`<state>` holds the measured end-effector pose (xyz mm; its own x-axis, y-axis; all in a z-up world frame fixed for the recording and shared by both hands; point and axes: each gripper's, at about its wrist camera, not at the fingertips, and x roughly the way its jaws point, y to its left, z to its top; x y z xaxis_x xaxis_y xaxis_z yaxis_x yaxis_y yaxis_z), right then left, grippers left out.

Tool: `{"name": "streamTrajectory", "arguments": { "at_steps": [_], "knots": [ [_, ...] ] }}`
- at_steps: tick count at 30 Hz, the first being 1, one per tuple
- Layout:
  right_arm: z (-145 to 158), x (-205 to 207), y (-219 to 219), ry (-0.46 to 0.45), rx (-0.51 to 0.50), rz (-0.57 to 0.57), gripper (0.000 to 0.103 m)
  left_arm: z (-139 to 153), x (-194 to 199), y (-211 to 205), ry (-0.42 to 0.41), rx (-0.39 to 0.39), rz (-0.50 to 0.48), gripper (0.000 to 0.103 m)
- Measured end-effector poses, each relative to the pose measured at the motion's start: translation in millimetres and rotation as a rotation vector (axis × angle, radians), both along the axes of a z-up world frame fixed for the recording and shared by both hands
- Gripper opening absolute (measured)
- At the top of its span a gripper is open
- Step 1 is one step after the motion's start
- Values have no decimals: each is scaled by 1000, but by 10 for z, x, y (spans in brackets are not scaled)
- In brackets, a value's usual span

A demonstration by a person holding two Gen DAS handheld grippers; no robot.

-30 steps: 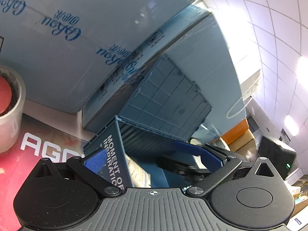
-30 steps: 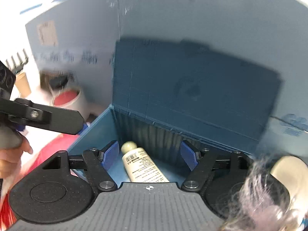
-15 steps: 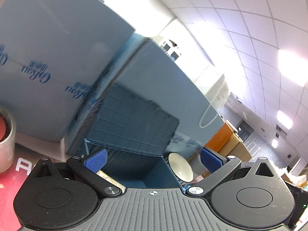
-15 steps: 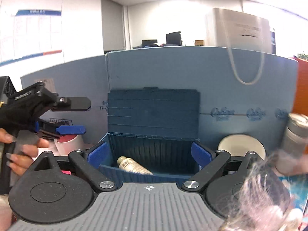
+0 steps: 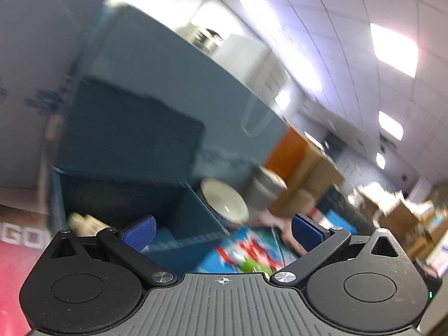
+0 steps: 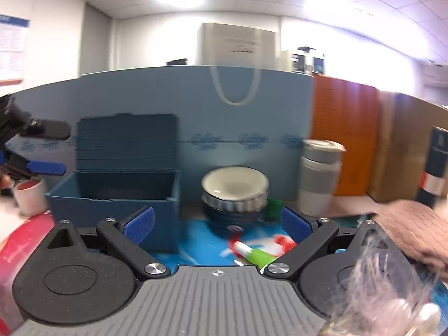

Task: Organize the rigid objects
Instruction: 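Move the right tool back to the mat and close on the glass perfume bottle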

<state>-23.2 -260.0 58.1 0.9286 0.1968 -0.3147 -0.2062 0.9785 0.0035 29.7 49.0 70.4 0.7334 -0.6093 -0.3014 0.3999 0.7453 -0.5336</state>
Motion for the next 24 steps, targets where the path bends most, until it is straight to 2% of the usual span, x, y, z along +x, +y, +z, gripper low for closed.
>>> {"name": "streamTrajectory", "arguments": {
  "at_steps": [5, 9, 12, 14, 17, 20, 23, 24],
  "knots": [
    [-111, -140, -260, -2, -29, -70, 98, -123, 4, -383, 26, 111, -107, 103],
    [-211, -206, -456, 5, -74, -133, 98, -258, 26, -608, 59, 167, -152, 103],
    [-297, -217, -583, 29, -82, -138, 98, -349, 23, -730, 86, 197, -189, 103],
    [-356, -201, -631, 55, -88, -117, 98, -399, 36, -795, 107, 201, -217, 103],
    [-415, -147, -584, 72, -153, -43, 96, -437, 38, -891, 114, 233, -230, 103],
    [-435, -86, -455, 92, -217, 49, 88, -417, 35, -906, 109, 245, -230, 103],
    [-481, 61, -385, 131, -257, 101, 86, -398, 27, -867, 102, 229, -228, 103],
    [-503, 134, -399, 156, -250, 108, 80, -401, 25, -857, 103, 228, -226, 103]
  ]
}}
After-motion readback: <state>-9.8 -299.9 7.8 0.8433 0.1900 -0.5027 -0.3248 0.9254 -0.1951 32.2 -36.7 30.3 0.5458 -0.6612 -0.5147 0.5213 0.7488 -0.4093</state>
